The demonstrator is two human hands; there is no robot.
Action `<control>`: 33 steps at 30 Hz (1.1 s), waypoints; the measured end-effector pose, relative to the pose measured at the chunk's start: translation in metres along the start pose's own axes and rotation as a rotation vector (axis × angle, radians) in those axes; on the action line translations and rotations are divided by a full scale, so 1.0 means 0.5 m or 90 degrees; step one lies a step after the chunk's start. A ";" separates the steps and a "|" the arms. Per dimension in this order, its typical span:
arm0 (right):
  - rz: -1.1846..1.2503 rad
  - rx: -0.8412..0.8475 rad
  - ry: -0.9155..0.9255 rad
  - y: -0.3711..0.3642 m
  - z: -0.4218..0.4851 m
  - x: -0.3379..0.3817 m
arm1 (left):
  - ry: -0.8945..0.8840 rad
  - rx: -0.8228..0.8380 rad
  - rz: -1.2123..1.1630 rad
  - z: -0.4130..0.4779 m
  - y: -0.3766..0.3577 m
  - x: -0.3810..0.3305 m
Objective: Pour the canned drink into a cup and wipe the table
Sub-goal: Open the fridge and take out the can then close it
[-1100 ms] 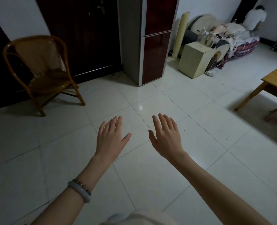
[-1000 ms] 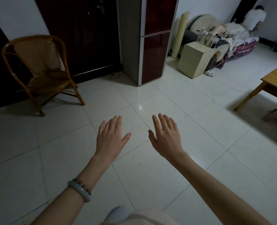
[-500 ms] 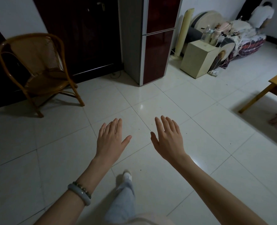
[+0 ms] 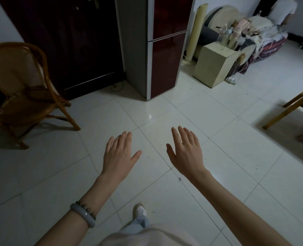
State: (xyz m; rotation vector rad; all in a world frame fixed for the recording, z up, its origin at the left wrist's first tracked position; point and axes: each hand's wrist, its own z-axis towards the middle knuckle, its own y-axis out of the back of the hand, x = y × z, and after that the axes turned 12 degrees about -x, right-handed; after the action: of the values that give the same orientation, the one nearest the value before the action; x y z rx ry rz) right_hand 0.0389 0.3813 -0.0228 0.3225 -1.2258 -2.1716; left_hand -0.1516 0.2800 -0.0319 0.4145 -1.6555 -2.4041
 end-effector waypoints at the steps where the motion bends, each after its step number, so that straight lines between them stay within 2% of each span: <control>1: -0.003 0.002 -0.003 -0.015 0.028 -0.008 | -0.008 -0.001 0.002 0.035 -0.010 0.001; 17: -0.014 -0.017 -0.005 -0.276 0.460 -0.193 | -0.048 -0.018 0.004 0.552 -0.200 -0.003; 26: 0.007 -0.014 0.045 -0.431 0.761 -0.373 | 0.001 -0.057 0.025 0.898 -0.311 -0.068; 33: 0.007 -0.008 0.078 -0.524 0.921 -0.459 | 0.042 -0.052 0.027 1.072 -0.379 -0.094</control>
State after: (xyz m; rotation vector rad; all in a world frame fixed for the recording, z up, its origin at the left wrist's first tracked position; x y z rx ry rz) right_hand -0.1096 0.9392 -0.0131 0.4358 -1.1421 -2.1158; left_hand -0.2868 0.8343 -0.0234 0.4357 -1.5180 -2.3916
